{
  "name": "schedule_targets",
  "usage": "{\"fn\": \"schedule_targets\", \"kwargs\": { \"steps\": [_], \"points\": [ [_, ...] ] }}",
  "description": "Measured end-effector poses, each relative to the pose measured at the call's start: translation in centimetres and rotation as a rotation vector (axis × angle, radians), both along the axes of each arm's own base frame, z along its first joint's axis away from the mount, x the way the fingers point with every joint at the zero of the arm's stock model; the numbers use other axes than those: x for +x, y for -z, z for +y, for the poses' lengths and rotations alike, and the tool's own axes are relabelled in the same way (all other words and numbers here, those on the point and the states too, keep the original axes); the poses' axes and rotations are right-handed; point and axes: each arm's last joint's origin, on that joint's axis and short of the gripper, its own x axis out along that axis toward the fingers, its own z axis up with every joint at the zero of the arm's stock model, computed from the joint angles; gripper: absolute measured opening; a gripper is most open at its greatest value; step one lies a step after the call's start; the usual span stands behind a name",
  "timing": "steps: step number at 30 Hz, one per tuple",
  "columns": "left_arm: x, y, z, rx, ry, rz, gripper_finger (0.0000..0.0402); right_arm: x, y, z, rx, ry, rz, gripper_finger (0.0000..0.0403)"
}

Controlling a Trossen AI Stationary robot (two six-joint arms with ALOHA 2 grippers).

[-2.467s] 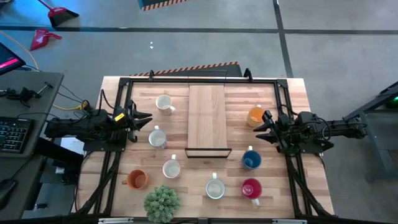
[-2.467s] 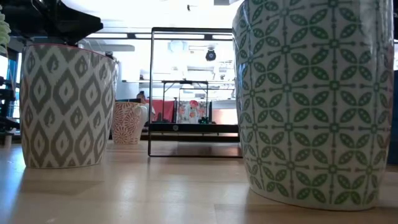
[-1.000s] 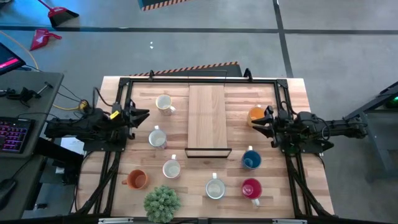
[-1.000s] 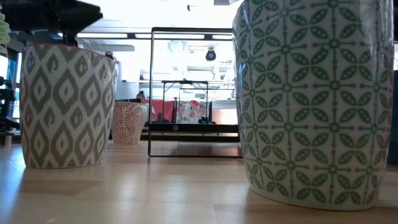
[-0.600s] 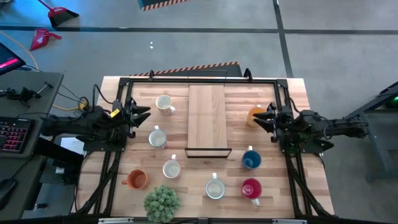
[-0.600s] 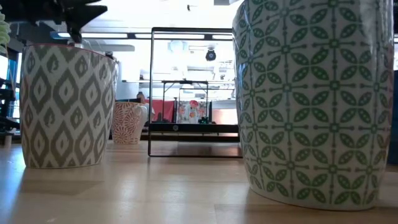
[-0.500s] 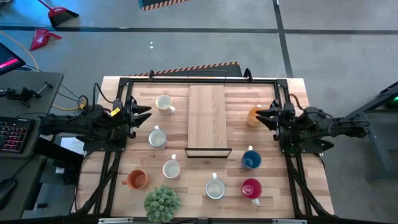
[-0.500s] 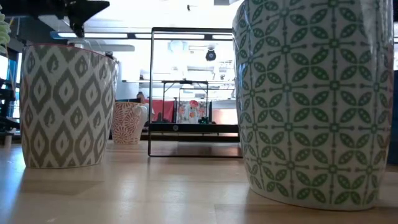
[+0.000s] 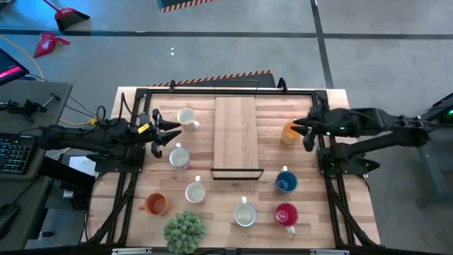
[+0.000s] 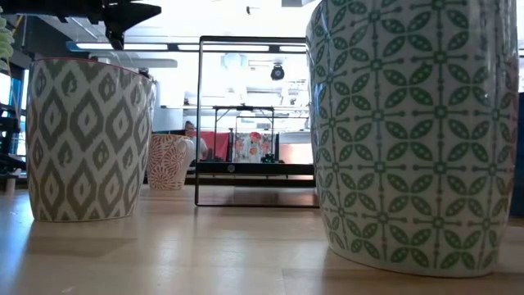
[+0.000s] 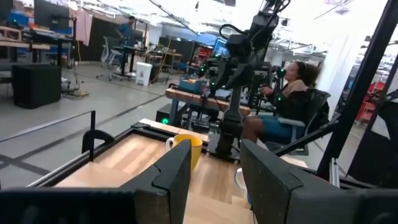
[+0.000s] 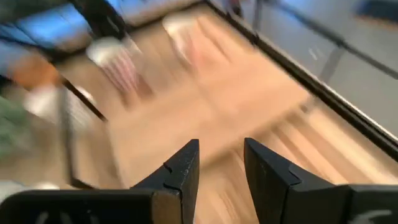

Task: Place coffee mugs
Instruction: Put the yellow cup on the shelf

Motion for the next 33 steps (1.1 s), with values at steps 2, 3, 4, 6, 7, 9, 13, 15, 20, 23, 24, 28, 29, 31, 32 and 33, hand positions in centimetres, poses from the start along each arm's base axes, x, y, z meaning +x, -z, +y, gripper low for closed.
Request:
{"fn": "schedule_targets", "kwargs": {
  "steps": [2,3,4,6,7,9,13,15,20,23,24,28,29,31,32,33],
  "points": [
    [0.0,0.0,0.0,-0.009,-0.002,-0.002,0.0129,0.7,-0.2,0.0,0.015,0.03,0.124,0.0108],
    [0.0,0.0,0.0,-0.012,-0.002,-0.003,0.0129,1.1,-0.2,0.0,0.019,0.04,0.178,0.0108],
    [0.0,0.0,0.0,-0.016,-0.001,-0.004,0.0129,1.5,-0.2,0.1,0.023,0.05,0.222,0.0108],
    [0.0,0.0,0.0,-0.017,-0.002,-0.003,0.0129,2.4,0.2,0.1,0.017,0.057,0.3,0.0108],
    [0.0,0.0,0.0,-0.017,-0.002,-0.004,0.0129,2.8,0.6,0.1,0.016,0.058,0.337,0.0108],
    [0.0,0.0,0.0,-0.018,-0.002,-0.004,0.0129,3.5,1.5,0.1,0.03,0.078,0.402,0.0108],
    [0.0,0.0,0.0,-0.018,-0.002,-0.006,0.0129,4.4,3.9,-0.2,0.047,0.144,0.522,0.0108],
    [0.0,-0.1,0.0,-0.018,-0.002,-0.011,0.0129,4.6,5.0,-0.4,0.061,0.183,0.553,0.0108],
    [0.0,-0.2,0.0,-0.019,-0.001,-0.027,0.0129,4.5,8.1,-1.3,0.21,0.329,0.624,0.0108],
    [0.0,-0.2,0.0,-0.018,-0.001,-0.029,0.0129,4.5,9.4,-1.7,0.263,0.417,0.597,0.0108],
    [0.0,-0.2,0.0,-0.018,-0.002,-0.029,0.0129,4.7,9.7,-1.9,0.271,0.429,0.576,0.0108],
    [0.0,-0.2,0.0,-0.018,-0.002,-0.028,0.0129,5.3,10.5,-2.3,0.268,0.417,0.521,0.0108],
    [0.0,-0.2,0.0,-0.018,-0.002,-0.028,0.0129,5.5,10.6,-2.4,0.264,0.398,0.509,0.0108],
    [0.0,-0.2,0.0,-0.018,-0.003,-0.027,0.0129,5.9,10.9,-2.5,0.265,0.367,0.502,0.0108],
    [0.0,-0.2,0.0,-0.018,-0.003,-0.027,0.0129,6.0,11.0,-2.6,0.269,0.356,0.503,0.0108],
    [0.0,-0.2,0.0,-0.018,-0.003,-0.027,0.0129,6.1,11.2,-2.6,0.267,0.35,0.509,0.0108]
  ]
}}
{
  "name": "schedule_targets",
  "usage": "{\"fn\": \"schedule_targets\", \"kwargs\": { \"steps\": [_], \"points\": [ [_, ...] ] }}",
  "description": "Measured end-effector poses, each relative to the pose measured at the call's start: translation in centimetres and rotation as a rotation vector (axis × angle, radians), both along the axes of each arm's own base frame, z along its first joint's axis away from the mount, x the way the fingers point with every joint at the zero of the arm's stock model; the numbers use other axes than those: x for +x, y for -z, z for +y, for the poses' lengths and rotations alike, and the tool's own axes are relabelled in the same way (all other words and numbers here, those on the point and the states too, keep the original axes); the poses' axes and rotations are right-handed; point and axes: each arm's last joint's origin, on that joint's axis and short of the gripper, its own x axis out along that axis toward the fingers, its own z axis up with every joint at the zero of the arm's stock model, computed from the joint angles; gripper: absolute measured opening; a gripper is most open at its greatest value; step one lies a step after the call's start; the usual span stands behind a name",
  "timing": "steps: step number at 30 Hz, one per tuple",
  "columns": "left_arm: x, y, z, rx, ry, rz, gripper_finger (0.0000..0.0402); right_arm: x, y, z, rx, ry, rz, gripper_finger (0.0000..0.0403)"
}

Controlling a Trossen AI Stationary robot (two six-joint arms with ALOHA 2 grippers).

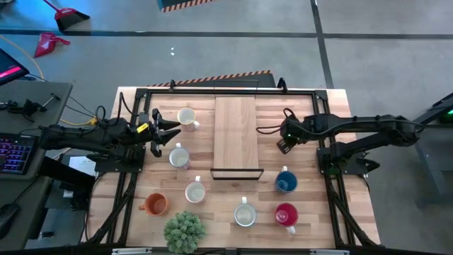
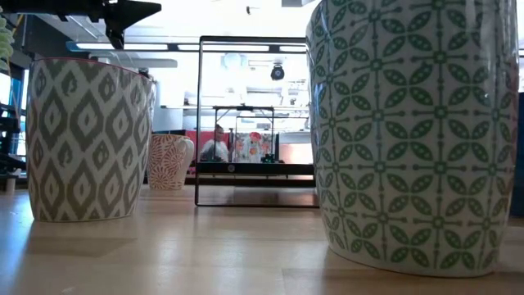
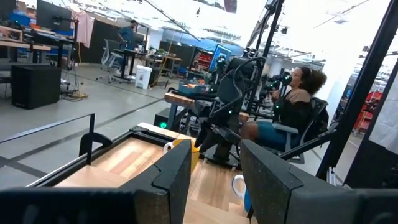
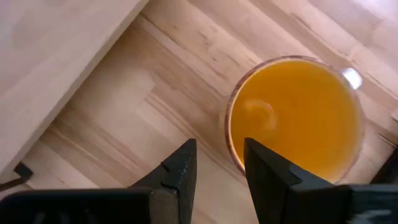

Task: Place coffee mugs
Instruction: Put the yellow cup on the shelf

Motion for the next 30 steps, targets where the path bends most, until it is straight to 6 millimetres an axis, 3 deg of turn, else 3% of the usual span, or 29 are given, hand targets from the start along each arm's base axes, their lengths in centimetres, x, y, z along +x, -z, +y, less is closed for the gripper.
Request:
{"fn": "schedule_targets", "kwargs": {
  "steps": [17,30],
  "points": [
    [0.0,0.0,0.0,0.0,0.0,0.0,0.0129,1.8,3.5,-1.8,0.034,-0.043,0.208,0.0108],
    [0.0,0.0,0.0,0.032,-0.004,0.007,0.0129,2.8,5.1,-2.3,0.076,-0.067,0.256,0.0095]
  ]
}}
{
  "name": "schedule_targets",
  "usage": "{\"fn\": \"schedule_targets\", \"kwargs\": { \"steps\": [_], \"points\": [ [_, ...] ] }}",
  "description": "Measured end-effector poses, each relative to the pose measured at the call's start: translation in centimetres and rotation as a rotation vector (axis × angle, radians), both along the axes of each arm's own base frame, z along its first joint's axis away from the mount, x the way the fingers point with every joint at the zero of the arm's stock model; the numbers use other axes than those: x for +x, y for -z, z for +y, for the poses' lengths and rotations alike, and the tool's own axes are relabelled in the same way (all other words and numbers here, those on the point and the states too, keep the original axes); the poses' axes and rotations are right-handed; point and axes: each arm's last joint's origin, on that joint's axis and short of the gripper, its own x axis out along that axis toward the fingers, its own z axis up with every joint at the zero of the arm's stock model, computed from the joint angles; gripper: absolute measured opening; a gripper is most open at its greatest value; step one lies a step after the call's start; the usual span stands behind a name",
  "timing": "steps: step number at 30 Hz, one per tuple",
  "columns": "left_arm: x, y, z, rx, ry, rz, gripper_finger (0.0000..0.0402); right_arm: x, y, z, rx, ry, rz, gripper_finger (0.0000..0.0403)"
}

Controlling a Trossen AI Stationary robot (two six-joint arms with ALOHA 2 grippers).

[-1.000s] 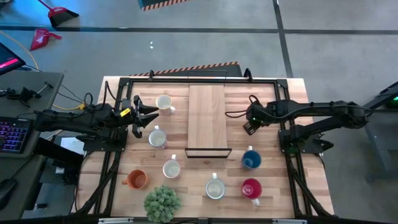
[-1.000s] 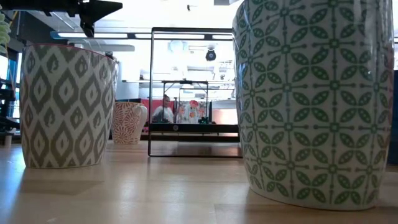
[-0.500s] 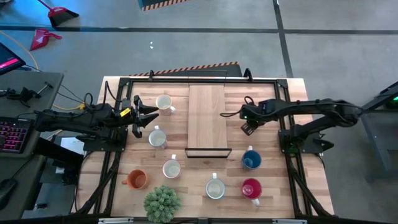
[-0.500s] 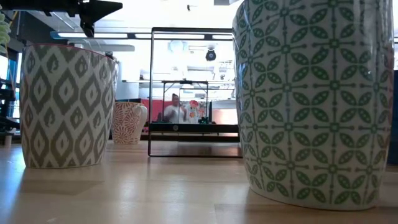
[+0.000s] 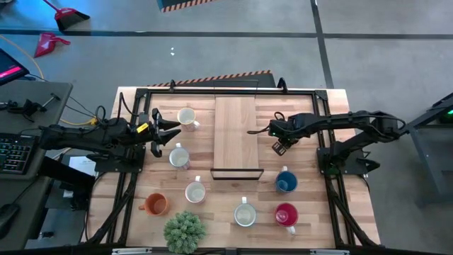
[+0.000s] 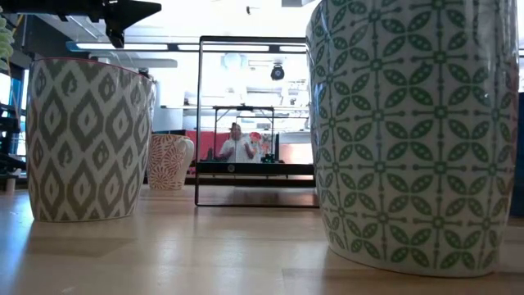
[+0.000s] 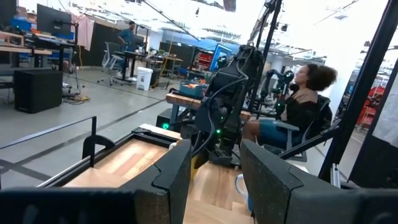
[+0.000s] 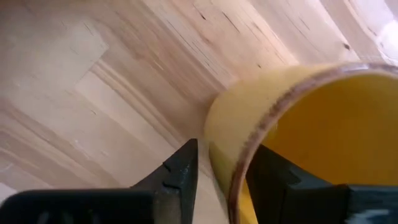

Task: Place coffee mugs
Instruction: Put the yellow cup on the shelf

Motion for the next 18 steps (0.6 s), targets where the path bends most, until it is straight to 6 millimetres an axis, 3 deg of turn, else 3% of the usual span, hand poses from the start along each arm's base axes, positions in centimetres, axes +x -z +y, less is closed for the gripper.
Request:
{"fn": "schedule_targets", "kwargs": {
  "steps": [5,11,14,18],
  "points": [
    [0.0,0.0,0.0,0.003,0.0,0.001,0.0129,0.2,0.2,0.0,0.007,-0.002,-0.002,0.0015],
    [0.0,0.0,0.0,0.004,-0.001,0.002,0.0129,0.3,0.0,-0.2,-0.01,-0.016,-0.001,0.0003],
    [0.0,0.0,0.0,0.004,-0.001,0.003,0.0129,1.1,-1.6,-0.4,-0.026,-0.059,-0.034,0.0002],
    [0.0,0.1,0.0,0.004,0.0,0.008,0.0129,2.3,-5.5,-1.0,-0.089,-0.119,-0.062,0.0001]
  ]
}}
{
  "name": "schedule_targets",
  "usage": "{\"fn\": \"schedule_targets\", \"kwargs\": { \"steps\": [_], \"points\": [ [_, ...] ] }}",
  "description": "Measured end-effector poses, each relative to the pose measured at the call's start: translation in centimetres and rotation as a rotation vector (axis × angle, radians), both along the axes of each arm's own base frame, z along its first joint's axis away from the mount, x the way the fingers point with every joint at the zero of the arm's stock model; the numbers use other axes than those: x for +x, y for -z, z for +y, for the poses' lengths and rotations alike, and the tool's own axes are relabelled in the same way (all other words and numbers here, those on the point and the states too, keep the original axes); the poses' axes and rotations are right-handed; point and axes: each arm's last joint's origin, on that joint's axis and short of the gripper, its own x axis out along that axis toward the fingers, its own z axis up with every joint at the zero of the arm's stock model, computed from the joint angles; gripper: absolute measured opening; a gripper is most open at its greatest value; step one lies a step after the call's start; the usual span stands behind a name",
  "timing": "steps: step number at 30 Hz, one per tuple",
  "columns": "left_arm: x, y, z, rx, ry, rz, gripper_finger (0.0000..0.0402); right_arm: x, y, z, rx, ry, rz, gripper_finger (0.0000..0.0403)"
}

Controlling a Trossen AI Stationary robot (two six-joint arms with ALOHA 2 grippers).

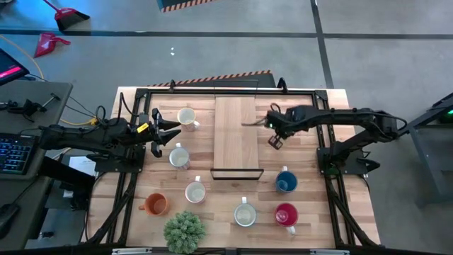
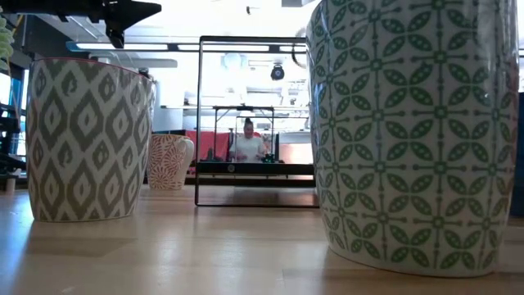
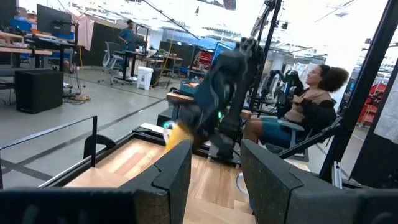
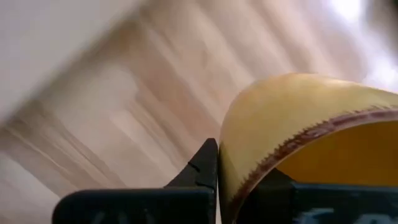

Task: Place coffee mugs
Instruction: Put the yellow cup on the shelf

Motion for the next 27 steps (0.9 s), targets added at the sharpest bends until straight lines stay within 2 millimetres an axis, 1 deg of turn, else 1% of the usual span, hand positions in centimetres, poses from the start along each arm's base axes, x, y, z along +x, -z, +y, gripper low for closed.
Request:
{"fn": "schedule_targets", "kwargs": {
  "steps": [4,7,9,11,13,15,20,23,27],
  "points": [
    [0.0,0.0,0.0,0.0,0.0,0.003,0.0129,1.0,-4.7,-1.4,-0.046,-0.035,-0.108,0.0001],
    [0.0,0.0,0.0,-0.001,0.0,0.004,0.0129,1.2,-7.8,-2.6,-0.041,0.003,-0.223,0.0001],
    [0.0,0.1,0.0,-0.001,-0.001,0.007,0.0129,1.1,-9.3,-3.4,-0.039,0.06,-0.291,0.0001],
    [0.0,0.2,0.0,-0.007,-0.016,0.017,0.0129,1.4,-10.2,-4.0,-0.027,0.106,-0.332,0.0],
    [0.0,0.3,0.1,-0.016,-0.038,0.031,0.0129,2.1,-10.6,-4.4,-0.014,0.131,-0.352,0.0],
    [0.0,0.5,0.2,-0.021,-0.057,0.05,0.0129,3.3,-10.4,-4.8,0.021,0.158,-0.356,0.0],
    [0.0,0.7,0.2,-0.022,-0.071,0.072,0.0129,7.4,-8.9,-6.3,0.104,0.233,-0.31,0.0],
    [0.0,0.7,0.2,-0.023,-0.085,0.072,0.0129,9.6,-8.6,-7.3,0.122,0.293,-0.296,0.0],
    [0.0,0.7,0.3,-0.025,-0.11,0.072,0.0129,12.4,-8.4,-8.3,0.149,0.373,-0.321,0.0]
  ]
}}
